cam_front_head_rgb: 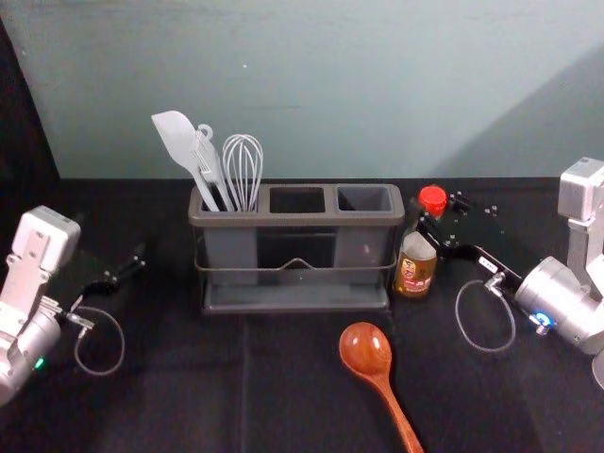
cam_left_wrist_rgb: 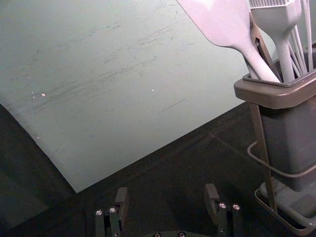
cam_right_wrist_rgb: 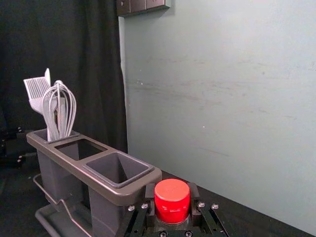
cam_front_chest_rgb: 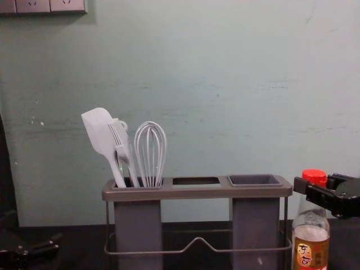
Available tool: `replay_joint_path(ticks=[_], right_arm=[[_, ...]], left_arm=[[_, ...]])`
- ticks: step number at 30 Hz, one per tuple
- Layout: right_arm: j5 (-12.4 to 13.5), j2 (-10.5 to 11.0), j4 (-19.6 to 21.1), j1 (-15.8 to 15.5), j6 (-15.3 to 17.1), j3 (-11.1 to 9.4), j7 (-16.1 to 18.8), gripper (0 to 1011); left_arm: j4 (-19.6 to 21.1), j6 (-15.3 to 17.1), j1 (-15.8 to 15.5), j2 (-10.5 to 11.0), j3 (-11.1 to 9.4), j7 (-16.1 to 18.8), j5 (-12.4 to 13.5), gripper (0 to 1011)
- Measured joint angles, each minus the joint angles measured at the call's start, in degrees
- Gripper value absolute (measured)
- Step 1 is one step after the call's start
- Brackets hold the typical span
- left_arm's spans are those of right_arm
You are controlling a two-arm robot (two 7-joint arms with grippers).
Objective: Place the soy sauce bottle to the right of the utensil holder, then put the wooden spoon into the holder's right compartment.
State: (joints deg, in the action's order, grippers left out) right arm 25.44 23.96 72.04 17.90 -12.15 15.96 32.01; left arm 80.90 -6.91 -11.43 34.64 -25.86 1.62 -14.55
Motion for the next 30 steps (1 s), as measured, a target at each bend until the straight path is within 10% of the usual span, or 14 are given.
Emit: replay_joint_path(ticks=[11, 14, 30], right_arm=[[0.06, -0.08, -0.13, 0.08, -0.08, -0.01, 0.36, 383], [-0.83, 0.32, 1.37, -0.45, -0.04, -0.15, -0.81, 529], [-10.51, 5.34, 26.16, -17.06, -1.09, -5.27, -10.64, 1003]], left_arm=[[0.0, 0.0, 0.0, 0.0, 0.0, 0.0, 0.0, 1011], [0.0, 0.0, 0.0, 0.0, 0.0, 0.0, 0.0, 1011], [0.0, 0.0, 0.0, 0.0, 0.0, 0.0, 0.0, 1011]])
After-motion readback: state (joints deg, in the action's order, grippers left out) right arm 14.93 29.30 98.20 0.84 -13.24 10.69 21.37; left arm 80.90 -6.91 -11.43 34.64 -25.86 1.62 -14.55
